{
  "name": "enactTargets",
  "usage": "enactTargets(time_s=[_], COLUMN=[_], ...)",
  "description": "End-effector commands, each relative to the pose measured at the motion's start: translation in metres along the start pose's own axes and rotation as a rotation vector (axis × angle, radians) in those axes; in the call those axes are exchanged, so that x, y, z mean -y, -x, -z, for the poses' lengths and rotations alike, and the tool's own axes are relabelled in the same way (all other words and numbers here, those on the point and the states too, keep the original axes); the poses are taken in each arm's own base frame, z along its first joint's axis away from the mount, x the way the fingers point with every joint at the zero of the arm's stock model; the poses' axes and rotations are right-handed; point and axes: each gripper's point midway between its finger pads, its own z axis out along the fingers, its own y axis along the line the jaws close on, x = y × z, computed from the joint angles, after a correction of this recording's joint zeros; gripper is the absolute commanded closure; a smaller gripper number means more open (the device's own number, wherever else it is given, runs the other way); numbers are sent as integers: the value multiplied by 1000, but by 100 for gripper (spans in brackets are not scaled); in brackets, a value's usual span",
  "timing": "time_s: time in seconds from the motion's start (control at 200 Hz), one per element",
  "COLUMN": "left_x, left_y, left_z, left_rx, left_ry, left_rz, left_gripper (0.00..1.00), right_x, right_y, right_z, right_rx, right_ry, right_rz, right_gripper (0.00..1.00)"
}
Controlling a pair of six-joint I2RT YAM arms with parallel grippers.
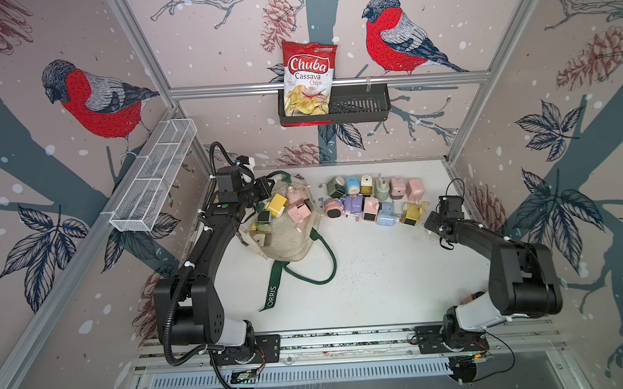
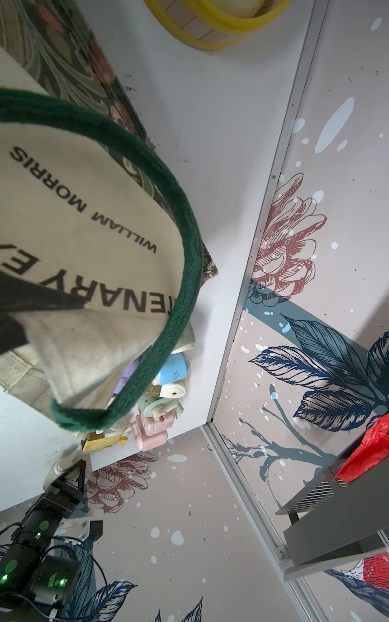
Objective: Take out the pencil sharpeners from the tote bags
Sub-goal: Place the pencil sharpener at the center of the board.
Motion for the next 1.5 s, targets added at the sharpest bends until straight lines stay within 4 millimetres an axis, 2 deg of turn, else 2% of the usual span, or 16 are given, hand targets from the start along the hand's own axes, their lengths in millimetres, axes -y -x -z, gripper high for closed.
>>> enactTargets(time_s=[0.0,0.545,0.926,1.101,1.331,1.491], left_x=[2,1,0,0,0,0], left_y=[3,2,1,2,1,1], left_z=[0,-1,-2,-2,-2,-2], left_rx=[6,4,1,1,0,-2], left_ry=[-9,-7,-4,-4,-4,-7], left_rz=[-6,-6,-2,-3,-2,1], left_gripper=[100,100,100,100,100,100], right_x=[-7,-19,-19,-17,-11,-32], right_y=[11,2,6,9,32,56], right_z=[-5,-39,-34,-24,11,37], right_rx=[23,-59,-33,-3,103,212], right_ry=[15,15,21,7,4,75], right_rz=[11,25,14,19,-12,2], right_gripper=[48,36,15,4,3,3])
